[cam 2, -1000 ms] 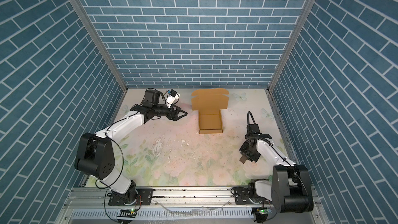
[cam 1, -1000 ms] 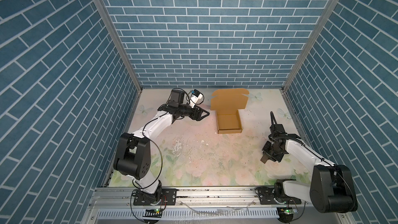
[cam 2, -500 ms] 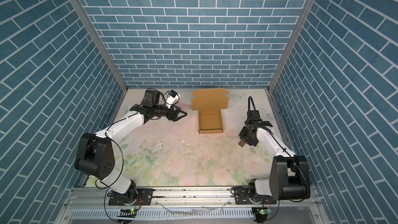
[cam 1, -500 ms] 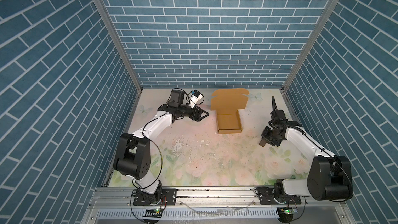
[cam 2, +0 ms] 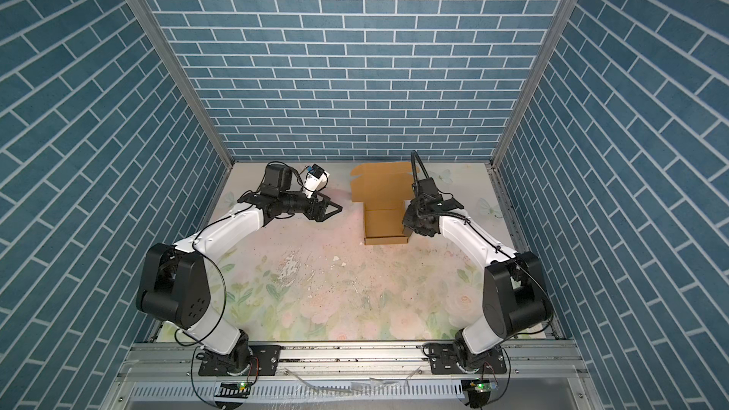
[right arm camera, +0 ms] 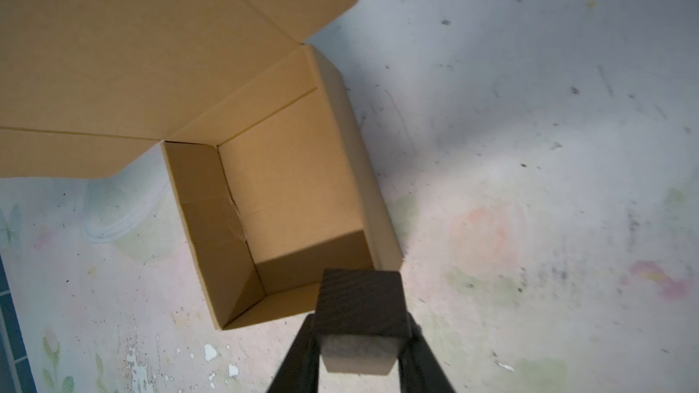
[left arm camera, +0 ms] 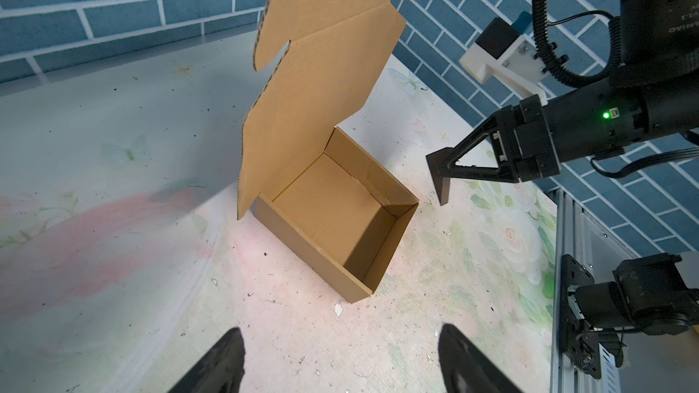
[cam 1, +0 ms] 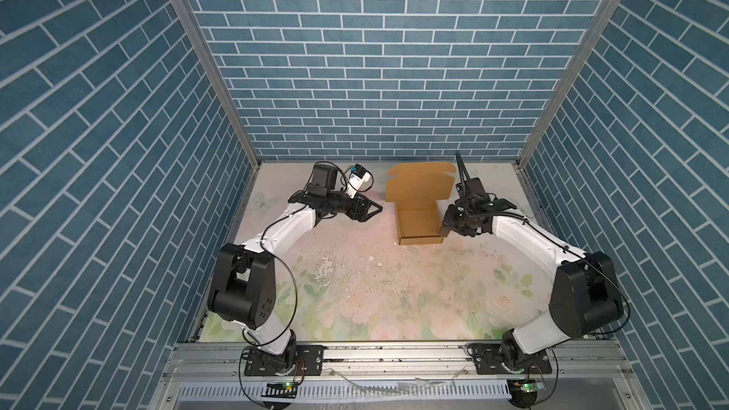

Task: Assemble paper box
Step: Place the product in the paper box.

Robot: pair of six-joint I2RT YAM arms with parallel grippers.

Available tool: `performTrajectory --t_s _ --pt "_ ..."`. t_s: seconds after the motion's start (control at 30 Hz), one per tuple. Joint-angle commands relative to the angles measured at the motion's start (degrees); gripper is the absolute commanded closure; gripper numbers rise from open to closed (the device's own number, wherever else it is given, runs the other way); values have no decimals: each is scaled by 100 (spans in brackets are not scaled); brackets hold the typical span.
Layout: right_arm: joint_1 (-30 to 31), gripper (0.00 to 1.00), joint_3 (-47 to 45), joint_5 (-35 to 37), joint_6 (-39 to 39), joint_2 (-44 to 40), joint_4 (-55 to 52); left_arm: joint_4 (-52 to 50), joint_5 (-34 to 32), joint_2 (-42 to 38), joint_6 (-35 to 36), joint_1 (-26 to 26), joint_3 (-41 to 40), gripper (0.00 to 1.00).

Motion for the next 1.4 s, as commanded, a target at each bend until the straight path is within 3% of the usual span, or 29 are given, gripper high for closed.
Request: performTrajectory --t_s 0.0,0.4,0.6,0.83,1.37 --pt "157 75 96 450 272 188 654 -23 -14 -150 62 43 -4 18" --pt "410 72 573 289 319 1271 1369 -2 -93 -142 2 91 -7 18" --pt "436 56 817 190 291 1559 1315 -18 -96 -58 -68 108 57 18" --pt "427 46 1067 215 115 1507 901 -113 -38 110 -183 183 257 18" --pt "507 49 1071 -573 177 1936 666 -50 40 60 -356 253 283 18"
